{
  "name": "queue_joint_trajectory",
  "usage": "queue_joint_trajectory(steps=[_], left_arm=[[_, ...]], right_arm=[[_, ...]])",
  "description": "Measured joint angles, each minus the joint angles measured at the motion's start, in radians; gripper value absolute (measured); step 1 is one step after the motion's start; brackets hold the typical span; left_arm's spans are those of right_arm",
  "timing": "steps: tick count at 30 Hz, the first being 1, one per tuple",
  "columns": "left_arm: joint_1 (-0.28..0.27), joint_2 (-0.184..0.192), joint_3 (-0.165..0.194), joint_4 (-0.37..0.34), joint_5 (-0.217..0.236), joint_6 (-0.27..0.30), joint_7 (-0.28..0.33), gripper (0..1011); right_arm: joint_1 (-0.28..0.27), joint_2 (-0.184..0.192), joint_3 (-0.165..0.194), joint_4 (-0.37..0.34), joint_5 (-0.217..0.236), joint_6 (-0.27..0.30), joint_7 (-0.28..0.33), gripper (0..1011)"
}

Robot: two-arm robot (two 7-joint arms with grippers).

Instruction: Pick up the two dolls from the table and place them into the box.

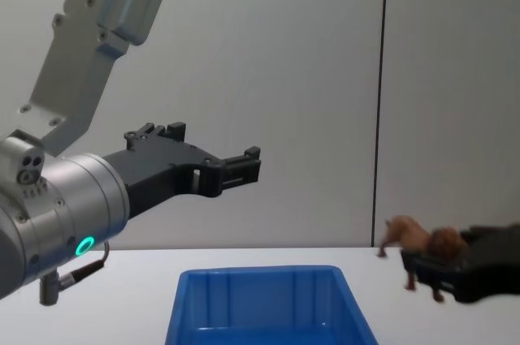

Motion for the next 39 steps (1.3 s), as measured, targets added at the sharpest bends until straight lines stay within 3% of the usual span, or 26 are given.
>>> queue_joint_trajectory(steps=[10,23,39], left_arm=[[0.0,0.0,0.0,0.0,0.0,0.0,0.0,1001],[0.0,0.0,0.0,0.0,0.0,0.0,0.0,1001],[0.0,0.0,0.0,0.0,0.0,0.0,0.0,1001]], right_arm=[[0.056,-0.024,-0.013,0.002,0.017,0.031,0.111,436],[0.147,-0.076,-0.05,0.093,-0.01,0.149,0.25,436],[0.226,-0.126,-0.087,0.205,-0.059,0.225,0.342,914]])
